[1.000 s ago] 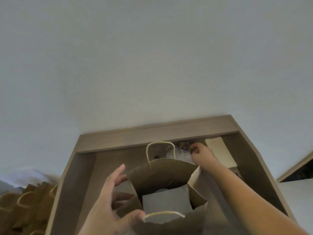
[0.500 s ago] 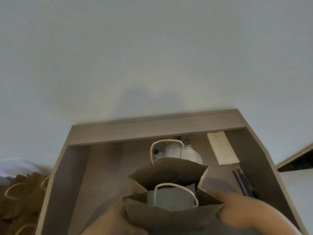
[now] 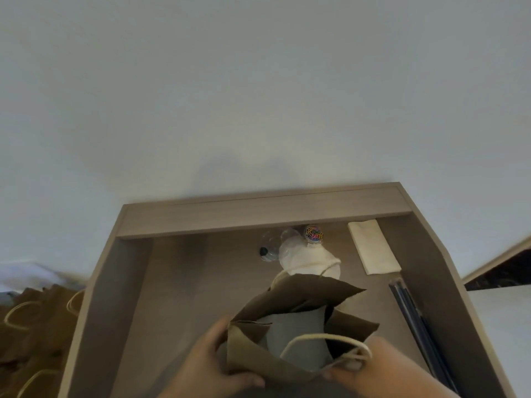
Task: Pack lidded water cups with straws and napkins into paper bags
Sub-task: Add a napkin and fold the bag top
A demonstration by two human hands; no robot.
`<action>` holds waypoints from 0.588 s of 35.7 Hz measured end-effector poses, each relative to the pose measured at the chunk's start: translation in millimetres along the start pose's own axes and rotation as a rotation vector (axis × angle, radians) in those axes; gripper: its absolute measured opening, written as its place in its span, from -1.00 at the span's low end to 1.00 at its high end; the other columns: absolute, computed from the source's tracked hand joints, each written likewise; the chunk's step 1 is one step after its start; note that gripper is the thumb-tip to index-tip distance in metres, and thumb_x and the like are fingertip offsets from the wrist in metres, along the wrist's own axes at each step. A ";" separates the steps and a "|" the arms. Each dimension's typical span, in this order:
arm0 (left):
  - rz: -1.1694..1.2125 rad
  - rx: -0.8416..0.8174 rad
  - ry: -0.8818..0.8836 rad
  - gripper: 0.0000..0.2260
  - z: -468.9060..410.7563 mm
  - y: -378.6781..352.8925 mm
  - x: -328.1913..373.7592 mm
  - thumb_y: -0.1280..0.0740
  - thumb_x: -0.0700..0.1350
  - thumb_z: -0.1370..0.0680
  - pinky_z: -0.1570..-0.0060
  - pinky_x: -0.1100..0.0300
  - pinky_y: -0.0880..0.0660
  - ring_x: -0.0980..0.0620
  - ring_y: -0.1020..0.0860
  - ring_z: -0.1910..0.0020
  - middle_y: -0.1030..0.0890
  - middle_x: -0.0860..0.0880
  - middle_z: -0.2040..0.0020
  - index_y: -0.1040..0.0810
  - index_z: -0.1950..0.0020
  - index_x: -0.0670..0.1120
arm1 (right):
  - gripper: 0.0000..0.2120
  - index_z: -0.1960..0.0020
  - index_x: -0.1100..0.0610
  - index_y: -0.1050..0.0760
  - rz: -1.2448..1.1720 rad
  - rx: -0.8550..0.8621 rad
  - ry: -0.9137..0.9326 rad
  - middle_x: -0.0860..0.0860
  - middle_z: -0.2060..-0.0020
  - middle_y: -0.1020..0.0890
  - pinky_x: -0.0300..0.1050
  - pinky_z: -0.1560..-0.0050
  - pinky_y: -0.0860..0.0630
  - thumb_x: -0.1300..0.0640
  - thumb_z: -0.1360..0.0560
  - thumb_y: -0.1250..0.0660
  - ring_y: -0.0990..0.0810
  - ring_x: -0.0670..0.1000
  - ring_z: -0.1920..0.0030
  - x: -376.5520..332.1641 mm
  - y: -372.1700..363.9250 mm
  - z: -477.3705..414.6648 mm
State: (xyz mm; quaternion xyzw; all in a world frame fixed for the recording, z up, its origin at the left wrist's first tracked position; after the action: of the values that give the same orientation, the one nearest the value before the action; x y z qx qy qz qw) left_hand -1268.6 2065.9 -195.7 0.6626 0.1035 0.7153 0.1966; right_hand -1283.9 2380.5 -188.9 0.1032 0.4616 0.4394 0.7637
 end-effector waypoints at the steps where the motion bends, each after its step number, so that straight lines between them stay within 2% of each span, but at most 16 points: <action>1: 0.014 0.016 0.002 -0.13 2.3 1.6 0.8 -0.78 0.21 -0.12 -0.28 0.30 -0.53 0.28 -0.58 -0.34 -0.65 0.30 -0.30 -0.51 -0.38 0.41 | -0.64 0.21 -0.39 -0.60 -0.034 0.026 0.054 -0.37 0.29 -0.68 -0.29 0.25 -0.61 -0.60 -0.20 -0.47 -0.65 -0.31 0.29 -7.3 4.5 -1.3; 2: 0.046 0.041 0.006 -0.13 4.0 3.1 3.4 -0.79 0.19 -0.13 -0.29 0.26 -0.55 0.25 -0.60 -0.33 -0.67 0.26 -0.29 -0.52 -0.37 0.40 | -0.73 0.24 -0.36 -0.61 -0.013 0.060 0.056 -0.31 0.31 -0.69 -0.26 0.26 -0.61 -0.50 -0.27 -0.49 -0.65 -0.27 0.32 -9.7 12.8 0.6; 4: 0.074 0.077 0.000 -0.16 10.0 6.2 8.2 -0.80 0.15 -0.13 -0.27 0.26 -0.56 0.19 -0.64 -0.30 -0.71 0.20 -0.25 -0.55 -0.35 0.37 | -0.71 0.29 -0.20 -0.60 -0.024 0.102 0.066 -0.21 0.35 -0.67 -0.21 0.28 -0.59 -0.40 -0.31 -0.49 -0.62 -0.19 0.36 -14.9 16.6 3.3; 5: 0.083 0.103 -0.004 -0.18 13.0 9.5 11.1 -0.80 0.15 -0.12 -0.25 0.27 -0.57 0.18 -0.65 -0.27 -0.72 0.19 -0.22 -0.56 -0.33 0.37 | -0.71 0.29 -0.19 -0.59 -0.021 0.110 0.112 -0.20 0.34 -0.67 -0.20 0.27 -0.58 -0.39 -0.31 -0.47 -0.62 -0.18 0.34 -20.5 17.3 5.0; 7: 0.095 0.128 -0.007 -0.20 16.4 13.2 19.2 -0.79 0.20 -0.09 -0.20 0.28 -0.59 0.19 -0.68 -0.21 -0.74 0.19 -0.16 -0.58 -0.28 0.40 | -0.76 0.19 -0.24 -0.63 -0.027 0.133 0.185 -0.21 0.22 -0.70 -0.20 0.16 -0.61 -0.38 -0.32 -0.42 -0.66 -0.17 0.22 -30.4 21.4 8.3; 9: 0.112 0.156 -0.030 -0.23 17.8 16.9 27.9 -0.78 0.23 -0.10 -0.15 0.27 -0.62 0.18 -0.70 -0.16 -0.75 0.15 -0.14 -0.59 -0.27 0.37 | -0.80 0.07 -0.23 -0.68 -0.023 0.128 0.219 -0.21 0.10 -0.73 -0.19 0.01 -0.64 -0.30 -0.41 -0.47 -0.69 -0.17 0.10 -36.9 23.2 9.5; 10: 0.118 0.180 -0.037 -0.26 18.1 19.6 32.4 -0.76 0.26 -0.11 -0.12 0.26 -0.62 0.18 -0.71 -0.13 -0.76 0.14 -0.11 -0.61 -0.24 0.36 | -0.88 0.03 -0.27 -0.69 0.005 0.125 0.246 -0.27 0.05 -0.72 -0.25 -0.05 -0.62 -0.23 -0.45 -0.52 -0.69 -0.21 0.04 -39.9 24.5 9.3; 11: 0.119 0.201 -0.034 -0.31 18.4 22.1 36.3 -0.73 0.32 -0.10 -0.10 0.26 -0.63 0.19 -0.71 -0.09 -0.76 0.14 -0.07 -0.64 -0.20 0.35 | -0.85 0.02 -0.38 -0.68 0.020 0.119 0.301 -0.37 0.01 -0.69 -0.39 -0.07 -0.56 -0.16 -0.47 -0.56 -0.68 -0.29 -0.01 -45.5 26.9 9.8; 12: 0.128 0.223 -0.029 -0.36 18.3 24.4 40.5 -0.71 0.36 -0.10 -0.06 0.25 -0.63 0.19 -0.72 -0.05 -0.77 0.14 -0.03 -0.66 -0.14 0.35 | -0.74 0.03 -0.49 -0.64 0.040 0.112 0.329 -0.47 -0.01 -0.65 -0.52 -0.07 -0.49 -0.12 -0.48 -0.59 -0.65 -0.36 -0.04 -48.9 29.9 10.3; 13: 0.149 0.229 -0.020 -0.40 18.1 24.6 43.4 -0.69 0.39 -0.10 -0.04 0.23 -0.64 0.18 -0.73 -0.02 -0.78 0.12 -0.01 -0.69 -0.09 0.33 | -0.71 0.04 -0.53 -0.62 0.050 0.111 0.331 -0.52 -0.02 -0.62 -0.59 -0.05 -0.44 -0.11 -0.48 -0.59 -0.62 -0.40 -0.06 -50.2 32.6 11.0; 15: 0.200 0.237 0.003 -0.45 17.6 25.1 46.5 -0.68 0.39 -0.13 -0.01 0.24 -0.65 0.13 -0.74 -0.01 -0.79 0.07 0.01 -0.74 -0.05 0.26 | -0.82 0.02 -0.46 -0.66 0.051 0.097 0.307 -0.47 -0.03 -0.65 -0.60 -0.01 -0.44 -0.16 -0.49 -0.56 -0.63 -0.37 -0.08 -53.9 34.9 13.9; 17: 0.225 0.239 0.017 -0.57 17.5 26.3 51.8 -0.69 0.27 -0.22 0.03 0.34 -0.62 0.13 -0.75 0.00 -0.80 0.06 0.02 -0.76 -0.04 0.24 | -0.89 0.01 -0.39 -0.69 0.013 0.092 0.299 -0.42 -0.04 -0.68 -0.56 0.02 -0.47 -0.19 -0.50 -0.53 -0.64 -0.36 -0.10 -50.3 34.7 14.4; 19: 0.212 0.242 0.019 -0.76 17.4 29.4 58.2 -0.63 0.07 -0.35 0.05 0.39 -0.60 0.14 -0.75 0.00 -0.80 0.09 0.04 -0.78 0.00 0.25 | -0.85 -0.02 -0.44 -0.67 0.004 0.069 0.262 -0.47 -0.10 -0.65 -0.45 -0.10 -0.47 -0.22 -0.49 -0.53 -0.59 -0.42 -0.15 -48.2 30.2 17.2; 21: 0.210 0.245 0.015 -0.79 17.9 32.3 61.7 -0.57 -0.01 -0.40 0.03 0.35 -0.61 0.14 -0.75 0.00 -0.79 0.08 0.04 -0.78 0.02 0.23 | -0.70 -0.11 -0.45 -0.65 0.059 0.107 0.245 -0.48 -0.19 -0.57 -0.29 -0.30 -0.42 -0.36 -0.39 -0.55 -0.53 -0.39 -0.24 -47.3 31.7 16.1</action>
State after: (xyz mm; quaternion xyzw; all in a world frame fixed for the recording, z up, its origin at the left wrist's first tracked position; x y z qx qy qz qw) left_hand -1258.3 2060.6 -124.7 0.6835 0.1214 0.7188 0.0378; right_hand -1298.3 2367.0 -133.1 0.1029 0.5710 0.4457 0.6817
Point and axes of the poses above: each hand's wrist, its own z-axis away from the middle knuckle, its own y-axis out of the back of the hand, x = y × z, the point moved 7 cm from there along -z, towards the middle knuckle
